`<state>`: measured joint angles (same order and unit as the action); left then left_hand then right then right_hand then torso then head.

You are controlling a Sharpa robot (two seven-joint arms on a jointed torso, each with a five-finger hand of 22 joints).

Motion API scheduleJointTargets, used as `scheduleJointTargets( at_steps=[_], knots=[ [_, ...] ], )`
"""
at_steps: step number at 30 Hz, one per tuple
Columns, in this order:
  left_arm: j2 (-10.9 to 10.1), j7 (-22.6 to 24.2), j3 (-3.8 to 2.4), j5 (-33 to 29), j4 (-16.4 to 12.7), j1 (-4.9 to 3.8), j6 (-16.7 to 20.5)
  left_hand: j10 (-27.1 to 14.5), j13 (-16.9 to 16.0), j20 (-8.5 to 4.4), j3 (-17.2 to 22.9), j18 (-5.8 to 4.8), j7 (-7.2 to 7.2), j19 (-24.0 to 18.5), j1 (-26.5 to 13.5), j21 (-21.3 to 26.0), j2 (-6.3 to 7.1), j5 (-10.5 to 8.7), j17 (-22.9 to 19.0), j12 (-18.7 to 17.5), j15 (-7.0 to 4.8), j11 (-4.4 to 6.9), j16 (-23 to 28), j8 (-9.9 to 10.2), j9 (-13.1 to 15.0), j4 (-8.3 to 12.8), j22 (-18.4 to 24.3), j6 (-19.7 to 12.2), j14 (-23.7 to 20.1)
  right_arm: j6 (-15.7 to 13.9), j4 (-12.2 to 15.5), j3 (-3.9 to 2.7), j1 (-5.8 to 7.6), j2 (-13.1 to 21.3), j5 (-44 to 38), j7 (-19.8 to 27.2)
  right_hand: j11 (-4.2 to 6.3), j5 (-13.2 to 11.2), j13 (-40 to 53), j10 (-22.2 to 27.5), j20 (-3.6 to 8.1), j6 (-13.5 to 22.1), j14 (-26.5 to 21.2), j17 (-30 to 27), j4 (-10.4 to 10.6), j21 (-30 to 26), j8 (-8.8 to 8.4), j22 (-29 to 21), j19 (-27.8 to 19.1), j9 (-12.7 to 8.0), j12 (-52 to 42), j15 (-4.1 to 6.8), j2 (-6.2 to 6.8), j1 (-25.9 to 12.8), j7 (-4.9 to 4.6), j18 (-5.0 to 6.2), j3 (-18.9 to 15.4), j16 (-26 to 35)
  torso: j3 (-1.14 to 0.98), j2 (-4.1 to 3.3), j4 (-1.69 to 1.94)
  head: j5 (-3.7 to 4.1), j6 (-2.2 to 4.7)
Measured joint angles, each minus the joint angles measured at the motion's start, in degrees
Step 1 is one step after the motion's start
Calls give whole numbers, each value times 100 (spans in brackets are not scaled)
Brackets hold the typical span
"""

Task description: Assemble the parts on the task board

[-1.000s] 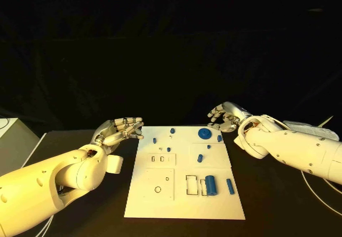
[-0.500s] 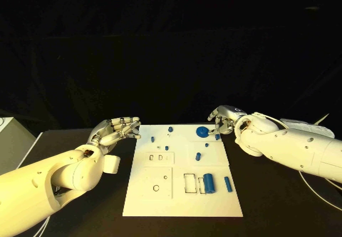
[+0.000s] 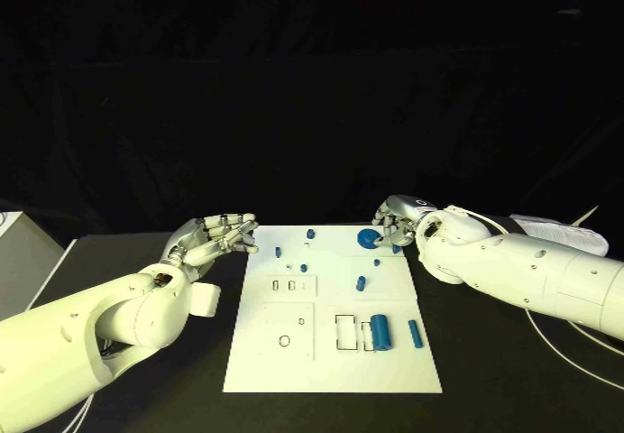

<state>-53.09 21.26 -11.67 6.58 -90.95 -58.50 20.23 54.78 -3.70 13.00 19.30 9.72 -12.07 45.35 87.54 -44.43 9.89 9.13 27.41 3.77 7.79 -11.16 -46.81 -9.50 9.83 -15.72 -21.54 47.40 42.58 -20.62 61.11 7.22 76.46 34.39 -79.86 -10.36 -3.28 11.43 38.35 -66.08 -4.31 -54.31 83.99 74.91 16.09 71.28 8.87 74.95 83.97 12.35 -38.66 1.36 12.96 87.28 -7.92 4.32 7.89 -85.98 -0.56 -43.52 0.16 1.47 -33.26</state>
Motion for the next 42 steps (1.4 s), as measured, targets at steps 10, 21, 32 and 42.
scheduleJointTargets(
  at_steps=[10, 21, 32, 42],
  knots=[
    [18, -3, 0, 1, 12, 10, -5, 0, 0, 0, 0, 0, 0, 0, 0, 0, 0, 0, 0, 0, 0, 0, 0, 0, 0, 0, 0, 0, 0, 76, -182, 1, -67, -150, 35, -27, 7, 174, 3660, -1784, 13, -19, 4, 0, -4, 1129, 20, -1, -4, 6, -5057, 8, 23, -201, 20, -218, 241, -383, -3, 0, 3, 7, -29],
    [40, -7, 0, 1, 33, 14, -15, 0, 0, 21, 0, -1, 0, -21, 0, -24, 0, 0, 0, 0, 0, 0, -23, 0, 0, 0, 1, 0, 0, 75, -383, -2, -103, -275, 219, -45, 5, 178, 3660, -1790, -9, -1, 2, 0, -4, 1290, -2, -2, 17, -4, -5123, -34, -29, -255, 2, -217, 241, -382, -8, -1, 4, -12, -49],
    [49, -15, 0, 1, 47, 22, -22, 0, 0, 21, 0, 0, 0, -21, 0, -24, 0, 0, 1, 0, 0, 0, -23, 0, 0, 0, 2, 0, 0, 21, -513, -6, -108, -298, 426, -35, -33, 279, 3659, -1784, -33, 2, 2, 0, -4, 1358, -25, -2, -7, -15, -5123, -75, -67, -337, -43, -218, 241, -382, -9, -4, -3, -30, -64],
    [54, -22, 0, 2, 55, 25, -29, 0, 0, 0, 0, -1, 0, -42, 0, -24, 0, 0, -10, 0, 0, 0, -22, 0, 0, 0, -6, 0, 0, -41, -569, -5, -115, -335, 612, -16, -53, 412, 3658, -1804, -47, 15, 2, 0, 6, 1384, -25, -3, 6, -21, -5123, -75, -104, -420, -56, -218, 231, -382, -13, -4, -2, -39, -86]
  ],
)
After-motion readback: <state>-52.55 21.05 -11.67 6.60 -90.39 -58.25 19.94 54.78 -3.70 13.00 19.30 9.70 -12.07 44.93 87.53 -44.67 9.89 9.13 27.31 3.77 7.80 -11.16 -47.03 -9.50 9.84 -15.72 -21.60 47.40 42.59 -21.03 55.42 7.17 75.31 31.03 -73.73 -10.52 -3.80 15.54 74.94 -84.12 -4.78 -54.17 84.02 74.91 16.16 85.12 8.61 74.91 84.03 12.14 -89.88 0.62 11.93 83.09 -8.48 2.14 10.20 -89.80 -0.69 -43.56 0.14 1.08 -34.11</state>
